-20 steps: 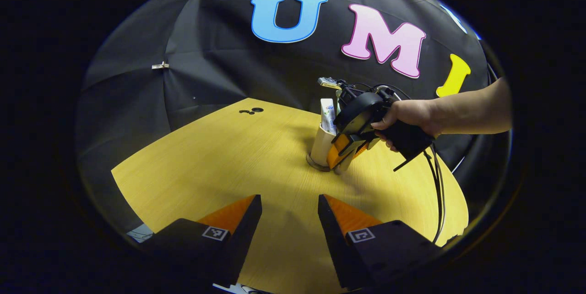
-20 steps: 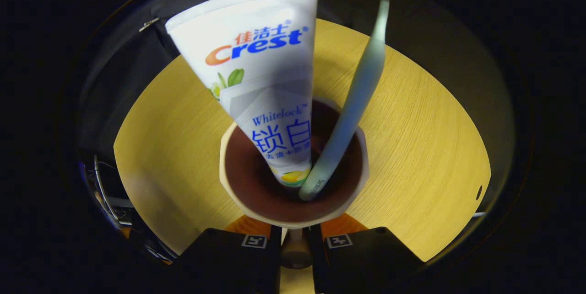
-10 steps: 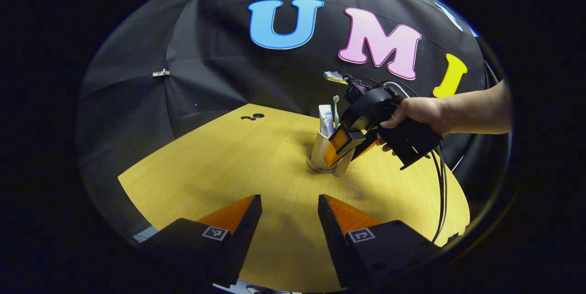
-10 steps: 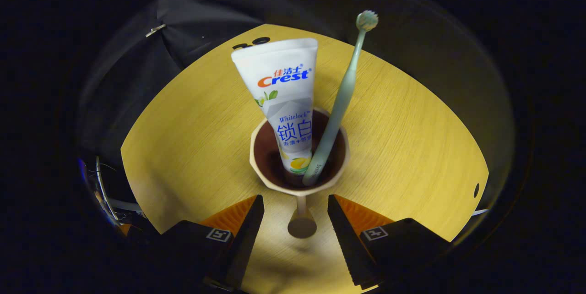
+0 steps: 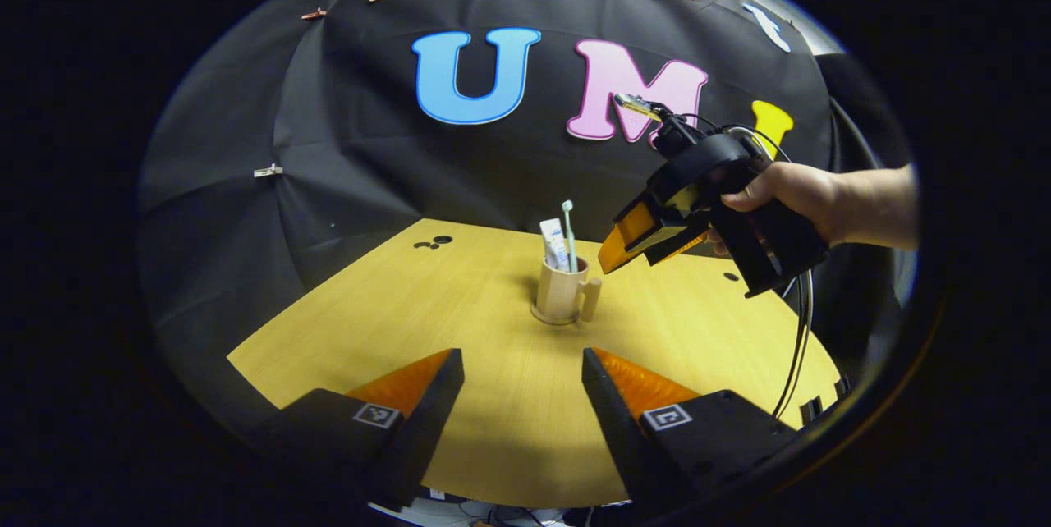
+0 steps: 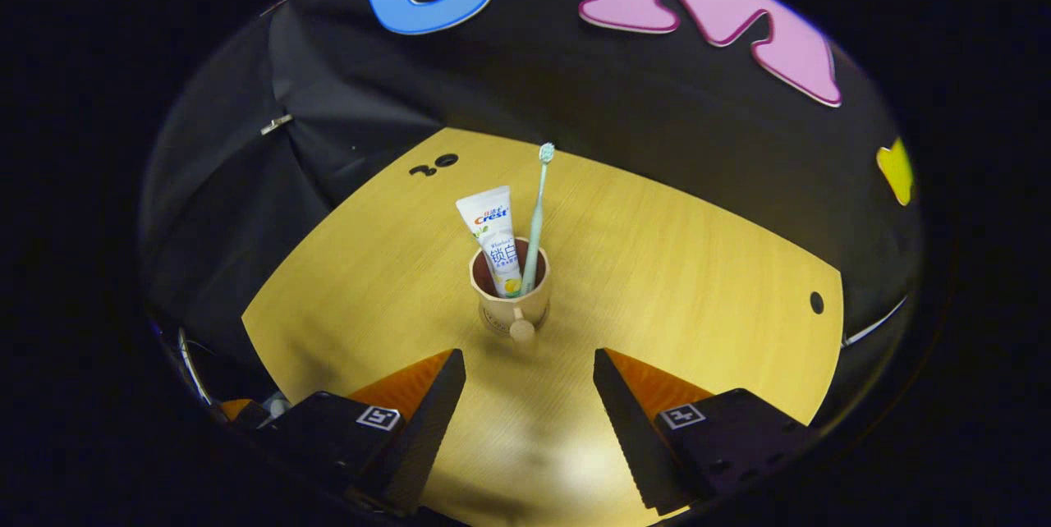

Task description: Put the toothbrush and toothpaste on the desktop into the cup, then pick up the cup and place it on the coaster on the desktop.

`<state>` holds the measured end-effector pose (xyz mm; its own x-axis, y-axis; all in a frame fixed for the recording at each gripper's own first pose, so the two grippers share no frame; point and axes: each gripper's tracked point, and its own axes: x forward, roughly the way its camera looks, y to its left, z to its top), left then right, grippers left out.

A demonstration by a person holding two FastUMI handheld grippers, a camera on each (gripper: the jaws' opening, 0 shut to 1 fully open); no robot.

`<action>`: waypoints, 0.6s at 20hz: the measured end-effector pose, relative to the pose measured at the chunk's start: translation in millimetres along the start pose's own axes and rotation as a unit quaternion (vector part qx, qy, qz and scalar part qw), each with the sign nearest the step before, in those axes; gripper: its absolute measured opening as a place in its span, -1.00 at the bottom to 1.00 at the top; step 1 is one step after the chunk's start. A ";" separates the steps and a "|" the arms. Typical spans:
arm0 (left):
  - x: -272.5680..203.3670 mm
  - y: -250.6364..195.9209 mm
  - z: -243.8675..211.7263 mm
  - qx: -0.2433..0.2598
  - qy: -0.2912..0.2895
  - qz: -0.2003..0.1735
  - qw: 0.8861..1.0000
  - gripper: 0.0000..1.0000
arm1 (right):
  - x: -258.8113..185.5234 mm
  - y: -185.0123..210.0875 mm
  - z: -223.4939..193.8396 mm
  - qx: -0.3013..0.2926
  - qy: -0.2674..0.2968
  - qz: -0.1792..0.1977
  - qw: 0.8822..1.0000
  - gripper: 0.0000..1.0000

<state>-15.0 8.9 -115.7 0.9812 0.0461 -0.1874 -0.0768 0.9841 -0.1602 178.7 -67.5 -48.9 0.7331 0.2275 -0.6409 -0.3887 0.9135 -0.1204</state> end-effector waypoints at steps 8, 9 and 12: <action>-53.5 -25.4 48.5 0.045 -0.051 -0.072 0.995 0.95 | -138.7 1.1 -26.8 0.111 -0.162 -0.051 0.979 0.94; -59.3 -29.1 53.2 0.046 -0.057 -0.078 0.994 0.95 | -156.1 0.3 -28.7 0.123 -0.185 -0.058 0.973 0.94; -80.2 -42.6 69.2 0.054 -0.077 -0.094 0.991 0.95 | -203.1 -8.0 -36.8 0.153 -0.248 -0.095 0.952 0.93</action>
<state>-78.1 -24.8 -26.7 0.9924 -0.1223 -0.0133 0.1210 0.9900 -0.0727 12.3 -133.4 54.3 0.9766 0.1111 -0.1839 -0.0985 0.9922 0.0763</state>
